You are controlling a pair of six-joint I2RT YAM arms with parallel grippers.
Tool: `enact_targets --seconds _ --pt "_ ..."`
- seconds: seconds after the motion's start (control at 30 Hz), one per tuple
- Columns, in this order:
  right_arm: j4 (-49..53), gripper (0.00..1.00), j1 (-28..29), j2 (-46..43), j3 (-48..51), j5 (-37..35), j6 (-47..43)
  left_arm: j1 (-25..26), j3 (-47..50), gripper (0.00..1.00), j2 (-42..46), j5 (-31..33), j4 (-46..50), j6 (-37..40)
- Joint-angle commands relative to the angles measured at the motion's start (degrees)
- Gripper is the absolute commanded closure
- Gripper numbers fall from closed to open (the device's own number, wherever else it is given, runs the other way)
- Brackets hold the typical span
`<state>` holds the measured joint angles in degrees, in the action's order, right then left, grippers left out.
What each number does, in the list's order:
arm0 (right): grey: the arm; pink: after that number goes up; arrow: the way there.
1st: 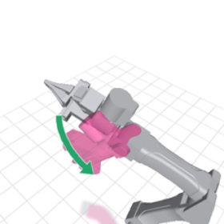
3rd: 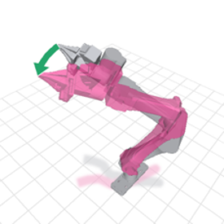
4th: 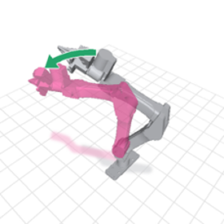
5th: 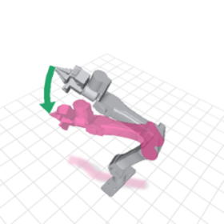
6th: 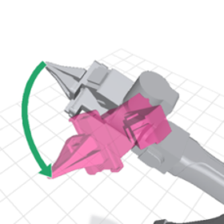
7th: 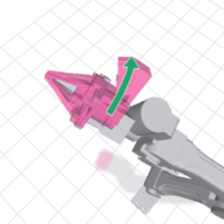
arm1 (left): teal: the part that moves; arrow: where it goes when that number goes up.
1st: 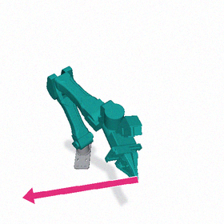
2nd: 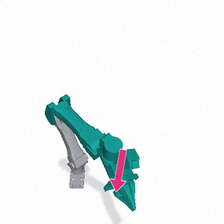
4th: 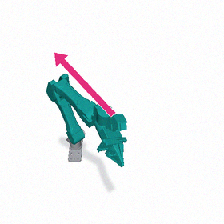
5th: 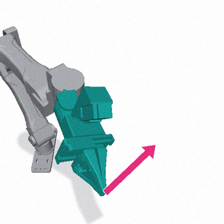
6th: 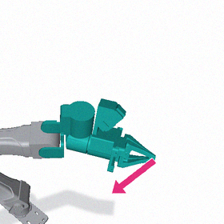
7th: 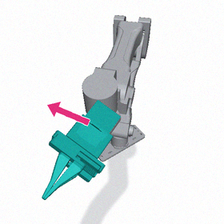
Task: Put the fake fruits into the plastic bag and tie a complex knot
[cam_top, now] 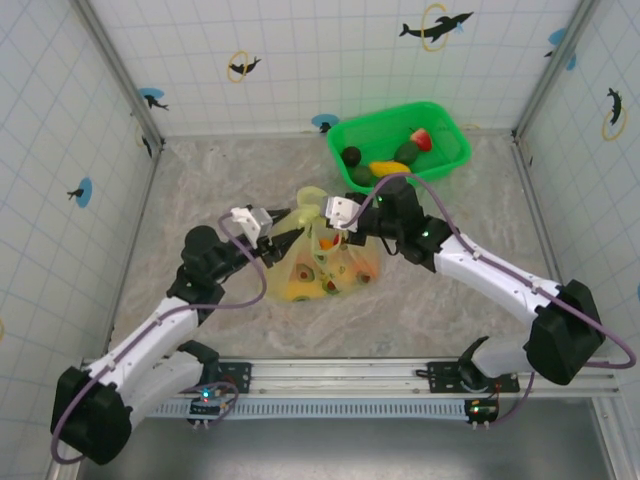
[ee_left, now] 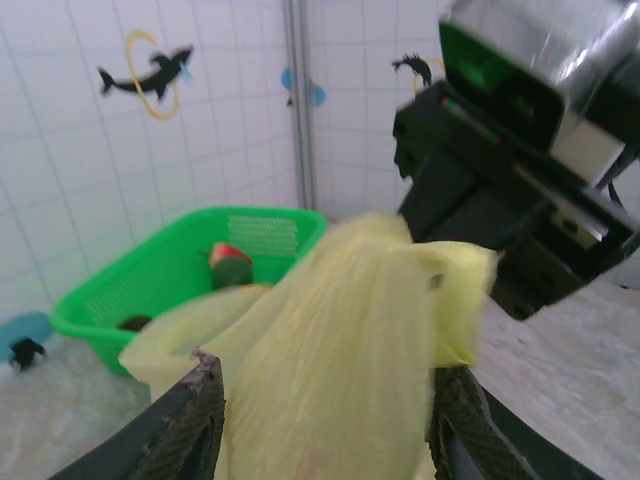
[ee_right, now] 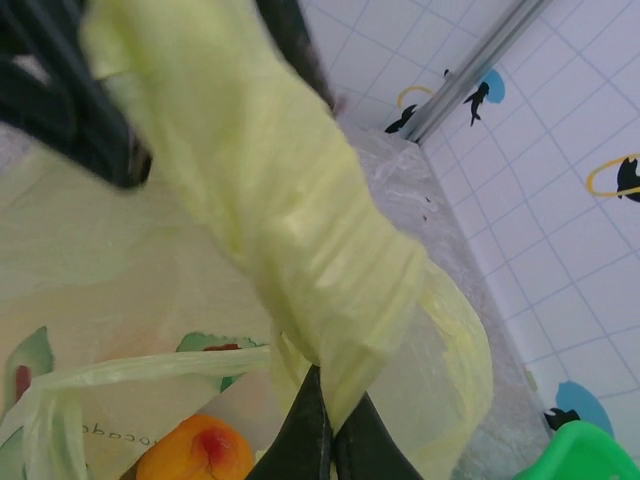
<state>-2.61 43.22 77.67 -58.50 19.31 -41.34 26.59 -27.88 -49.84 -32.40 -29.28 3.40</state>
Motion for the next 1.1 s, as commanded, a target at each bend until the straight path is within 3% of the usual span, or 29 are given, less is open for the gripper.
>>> enact_targets --seconds 0.0,0.17,0.3,0.43,0.57,0.63,0.73,0.9,1.07 --pt "-7.2 1.00 0.3 -2.2 1.2 -0.1 0.3 0.1 0.7 0.42 4.6 5.3 -2.6 2.2" --pt "-7.7 1.00 0.1 -2.3 1.9 1.9 -0.2 0.1 2.5 0.41 6.5 11.7 -8.5 3.2" --pt "-7.8 1.00 -0.1 -2.5 2.3 4.7 -0.1 -1.6 1.5 0.40 0.3 20.0 -12.3 2.2" --pt "-7.8 1.00 -0.3 -2.4 2.2 6.1 0.3 -5.4 -2.9 0.40 -9.6 15.2 -11.2 1.4" --pt "-8.4 1.00 -0.3 -2.0 2.2 6.6 0.7 -5.6 -8.9 0.44 -20.0 -1.6 -5.0 4.5" --pt "-8.9 1.00 -0.3 -1.8 2.4 6.8 0.9 -5.5 -7.6 0.44 -21.8 -8.0 -8.5 5.2" --pt "-9.1 1.00 -0.5 -1.6 2.3 6.9 1.1 -5.2 -4.8 0.42 -22.7 -11.2 -15.6 5.1" --pt "-9.0 1.00 -0.9 -1.5 1.9 7.1 1.3 -3.1 -8.3 0.40 -22.8 -14.4 -2.8 15.0" --pt "-10.0 1.00 -1.1 -1.2 1.9 7.5 2.0 -0.8 -8.2 0.38 -23.0 -14.0 -1.3 16.5"
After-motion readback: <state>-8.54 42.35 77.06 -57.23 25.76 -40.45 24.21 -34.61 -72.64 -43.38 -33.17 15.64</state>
